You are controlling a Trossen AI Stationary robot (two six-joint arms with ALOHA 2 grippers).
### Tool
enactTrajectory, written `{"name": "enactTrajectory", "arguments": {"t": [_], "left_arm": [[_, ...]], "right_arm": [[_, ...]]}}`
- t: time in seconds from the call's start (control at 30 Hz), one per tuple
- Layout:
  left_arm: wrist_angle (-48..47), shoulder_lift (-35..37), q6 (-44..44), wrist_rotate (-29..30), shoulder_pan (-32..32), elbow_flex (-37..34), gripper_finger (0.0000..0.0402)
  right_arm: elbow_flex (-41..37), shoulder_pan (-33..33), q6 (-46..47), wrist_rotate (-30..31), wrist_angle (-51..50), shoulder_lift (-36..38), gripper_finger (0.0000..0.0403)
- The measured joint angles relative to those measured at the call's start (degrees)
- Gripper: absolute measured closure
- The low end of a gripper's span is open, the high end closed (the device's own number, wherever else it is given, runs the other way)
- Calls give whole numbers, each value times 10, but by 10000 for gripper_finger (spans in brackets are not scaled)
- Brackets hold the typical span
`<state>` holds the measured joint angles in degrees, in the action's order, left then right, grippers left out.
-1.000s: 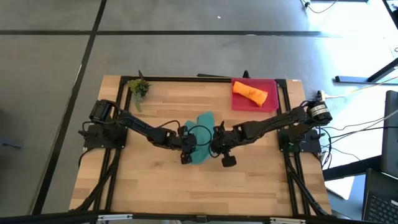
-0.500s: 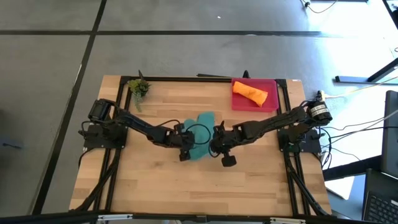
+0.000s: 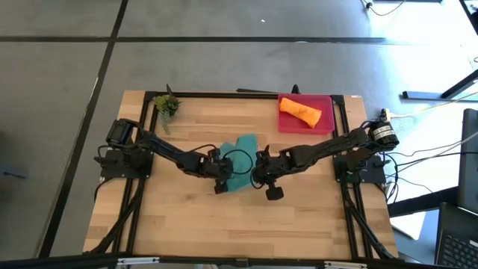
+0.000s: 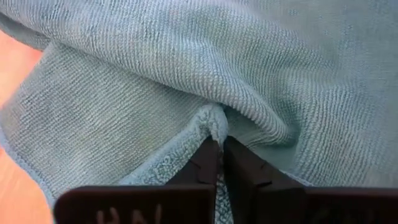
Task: Roll microfiber towels into tight, uniform cylinder then place into a basket
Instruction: Fold the blue microfiber towel
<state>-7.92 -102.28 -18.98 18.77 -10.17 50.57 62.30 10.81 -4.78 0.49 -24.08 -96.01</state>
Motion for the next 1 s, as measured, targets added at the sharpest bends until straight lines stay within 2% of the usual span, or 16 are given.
{"name": "enactTrajectory", "arguments": {"t": [0.17,0.27,0.33,0.5,0.67,0.73,0.87,1.0], "left_arm": [[-51,8,0,27,-10,30,396],[-97,25,0,74,-19,50,399],[-119,42,0,100,-24,62,399],[-156,89,-9,121,-31,71,400],[-191,122,-22,119,-42,71,401],[-201,124,-24,97,-46,71,401],[-207,113,-47,38,-45,60,401],[-207,89,-65,31,-49,47,401]], "right_arm": [[0,0,-2,0,-2,0,398],[0,0,-10,1,-6,0,398],[0,-1,-19,17,-6,0,398],[1,-3,-18,58,-16,2,398],[2,-2,-17,59,-20,2,398],[2,-2,-15,59,-19,2,398],[2,-2,-15,59,-17,2,398],[2,-2,-15,59,-11,2,398]]}}
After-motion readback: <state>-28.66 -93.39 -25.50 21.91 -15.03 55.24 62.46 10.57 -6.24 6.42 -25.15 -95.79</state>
